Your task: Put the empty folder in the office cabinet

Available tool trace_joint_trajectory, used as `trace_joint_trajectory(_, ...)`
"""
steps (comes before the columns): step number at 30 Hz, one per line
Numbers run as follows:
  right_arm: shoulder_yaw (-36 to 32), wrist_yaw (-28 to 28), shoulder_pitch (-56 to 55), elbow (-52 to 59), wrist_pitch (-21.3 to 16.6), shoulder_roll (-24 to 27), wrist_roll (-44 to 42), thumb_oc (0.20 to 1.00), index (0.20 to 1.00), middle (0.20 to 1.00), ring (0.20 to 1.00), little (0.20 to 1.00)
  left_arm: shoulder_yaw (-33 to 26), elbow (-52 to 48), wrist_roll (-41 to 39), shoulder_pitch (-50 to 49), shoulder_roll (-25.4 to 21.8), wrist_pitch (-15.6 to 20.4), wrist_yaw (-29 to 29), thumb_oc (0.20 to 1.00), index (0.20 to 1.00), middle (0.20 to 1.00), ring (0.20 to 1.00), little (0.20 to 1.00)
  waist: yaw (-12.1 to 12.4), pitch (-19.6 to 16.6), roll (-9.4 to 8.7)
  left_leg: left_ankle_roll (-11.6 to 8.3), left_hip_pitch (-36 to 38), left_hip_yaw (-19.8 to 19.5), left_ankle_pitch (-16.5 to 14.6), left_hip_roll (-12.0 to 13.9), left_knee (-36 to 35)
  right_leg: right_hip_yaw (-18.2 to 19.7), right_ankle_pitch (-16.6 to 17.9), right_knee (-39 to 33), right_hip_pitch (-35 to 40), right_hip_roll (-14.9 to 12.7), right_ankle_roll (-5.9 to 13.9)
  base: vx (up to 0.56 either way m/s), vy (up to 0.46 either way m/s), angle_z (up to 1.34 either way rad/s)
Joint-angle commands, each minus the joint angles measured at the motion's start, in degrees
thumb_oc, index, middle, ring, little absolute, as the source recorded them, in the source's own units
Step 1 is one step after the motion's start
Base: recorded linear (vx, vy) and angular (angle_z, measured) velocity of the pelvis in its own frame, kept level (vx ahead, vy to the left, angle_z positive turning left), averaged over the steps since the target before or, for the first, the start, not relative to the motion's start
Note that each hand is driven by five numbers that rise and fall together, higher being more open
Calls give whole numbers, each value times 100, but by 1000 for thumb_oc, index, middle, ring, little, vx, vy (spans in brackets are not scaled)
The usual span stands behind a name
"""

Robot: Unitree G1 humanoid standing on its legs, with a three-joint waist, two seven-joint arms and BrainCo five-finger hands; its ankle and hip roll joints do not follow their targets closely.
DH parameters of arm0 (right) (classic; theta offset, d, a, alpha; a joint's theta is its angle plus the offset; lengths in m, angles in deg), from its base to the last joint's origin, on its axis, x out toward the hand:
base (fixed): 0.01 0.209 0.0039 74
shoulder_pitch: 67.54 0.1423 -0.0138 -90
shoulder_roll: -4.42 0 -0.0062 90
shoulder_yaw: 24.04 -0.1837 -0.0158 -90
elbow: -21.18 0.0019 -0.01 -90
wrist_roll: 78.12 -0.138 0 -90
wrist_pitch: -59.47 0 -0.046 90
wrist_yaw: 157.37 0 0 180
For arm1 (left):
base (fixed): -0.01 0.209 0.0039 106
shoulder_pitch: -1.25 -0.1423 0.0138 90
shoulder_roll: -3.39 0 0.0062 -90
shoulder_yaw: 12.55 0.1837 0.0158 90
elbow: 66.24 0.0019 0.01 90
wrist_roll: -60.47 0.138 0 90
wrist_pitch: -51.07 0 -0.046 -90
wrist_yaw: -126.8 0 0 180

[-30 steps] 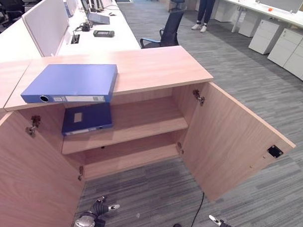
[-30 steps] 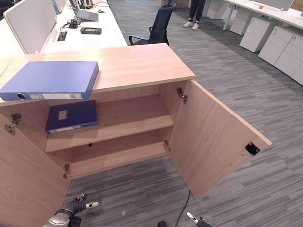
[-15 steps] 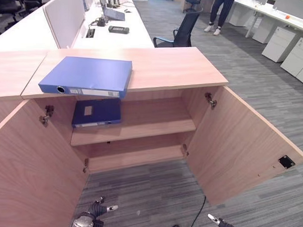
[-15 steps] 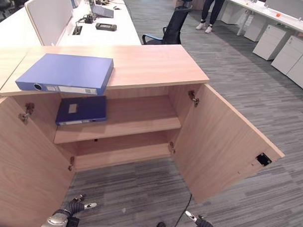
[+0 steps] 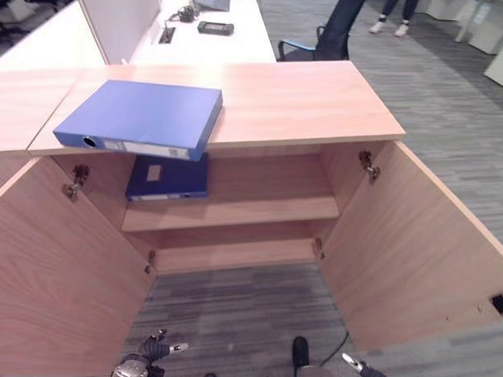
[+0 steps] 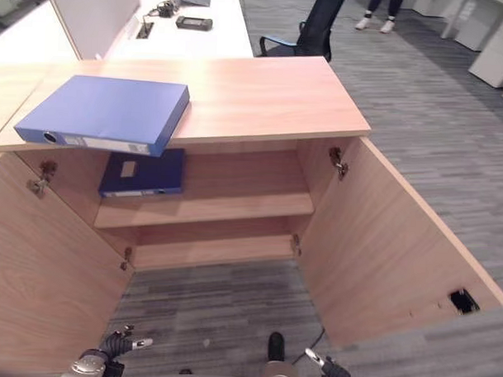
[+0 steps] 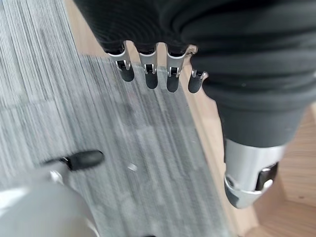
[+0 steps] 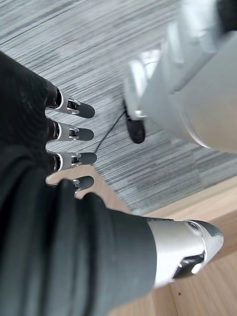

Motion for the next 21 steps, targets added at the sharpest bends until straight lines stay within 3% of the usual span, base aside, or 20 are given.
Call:
trace_joint_trajectory(1, -33, -87, 259, -269, -44, -156, 89, 1000, 1000, 1000, 1000, 1000, -36, -153, 25, 446, -445, 153, -72, 1000, 1000, 1000, 1000, 1000, -69, -13, -424, 181, 295, 4, -506, -444, -10, 584, -72, 312, -596, -541, 616, 186, -319, 28)
trace_joint_trajectory(2, 28, -114, 238, -243, -61, -109, 147, 1000, 1000, 1000, 1000, 1000, -24, -162, -17, 435, -395, 150, -67, 1000, 1000, 1000, 1000, 1000, -95, -47, -356, 67, 268, -61, -393, -275, 64, 486, -189, 345, -513, -432, 508, 121, -318, 18)
trace_joint_trajectory(4, 35, -108, 246, -232, -67, -98, 142, 1000, 1000, 1000, 1000, 1000, -8, -156, -12, 454, -368, 151, -72, 1000, 1000, 1000, 1000, 1000, -109, -49, -331, -14, 186, -84, -297, -202, 211, 420, -254, 341, -454, -384, 457, 72, -182, 17)
trace_joint_trajectory(6, 48, -103, 254, -307, -79, -30, 129, 1000, 1000, 1000, 1000, 1000, 22, -172, -46, 468, -309, 144, -81, 1000, 1000, 1000, 1000, 1000, -95, -28, -277, -276, -91, -85, 192, -27, 842, 178, -447, 204, -106, -246, 288, 79, -203, 37)
trace_joint_trajectory(7, 48, -103, 255, -307, -80, -30, 129, 1000, 1000, 1000, 1000, 1000, 21, -173, -46, 468, -309, 144, -81, 1000, 1000, 1000, 1000, 1000, -103, -24, -275, -278, -93, -94, 189, -26, 849, 169, -447, 201, -99, -246, 287, 99, -184, 39)
trace_joint_trajectory(9, 13, -76, 234, -311, -86, 21, 109, 1000, 1000, 1000, 1000, 1000, 19, -220, -134, 489, -272, 121, -79, 1000, 1000, 1000, 1000, 1000, -63, 111, -299, -440, -482, -63, 616, -4, 1678, 41, -578, 105, 202, -218, 178, 65, -203, 24)
trace_joint_trajectory(10, -4, -60, 242, -305, -84, 89, 103, 1000, 1000, 1000, 1000, 1000, -2, -277, -177, 478, -271, 105, -91, 1000, 1000, 1000, 1000, 1000, -18, 249, -419, -403, -813, 49, 765, -85, 2281, 21, -648, 68, 351, -232, 79, 25, -206, 31)
trace_joint_trajectory(13, -16, -35, 266, -372, -60, 139, 106, 1000, 1000, 1000, 1000, 1000, -15, -226, -167, 495, -244, 100, -127, 1000, 1000, 1000, 1000, 1000, -31, 316, -464, -373, -976, 336, 802, 70, 2478, -62, -745, 18, 496, -254, 62, 49, -114, 20)
trace_joint_trajectory(14, -74, -8, 239, -429, -41, 187, 108, 1000, 1000, 1000, 1000, 1000, -12, -202, -160, 486, -214, 88, -115, 1000, 1000, 1000, 1000, 1000, -42, 334, -435, -376, -1090, 692, 825, 305, 2233, -158, -844, 18, 587, -264, 81, 171, -44, 21)
trace_joint_trajectory(15, -160, 12, 180, -456, -32, 220, 79, 1000, 1000, 1000, 1000, 1000, -20, -197, -146, 457, -202, 75, -90, 1000, 1000, 1000, 1000, 1000, -13, 311, -421, -332, -1151, 940, 644, 364, 1686, -229, -913, 18, 664, -272, 114, 211, 3, 41)
trace_joint_trajectory(17, -184, -8, 143, -489, -23, 258, 86, 1000, 1000, 1000, 1000, 1000, -2, -108, -55, 398, -208, 29, -115, 1000, 1000, 1000, 1000, 1000, 99, 280, -397, -237, -1282, 903, 538, 117, 1091, -226, -982, 18, 725, -219, 135, 181, 13, 48)
trace_joint_trajectory(21, -104, 3, 167, -461, -72, 166, 143, 1000, 1000, 1000, 1000, 1000, -21, -8, -59, 352, -223, 72, -101, 1000, 1000, 1000, 1000, 1000, 113, 155, -345, -248, -902, 775, 498, 36, 494, -203, -1025, 18, 794, -111, 146, 135, 38, -21)
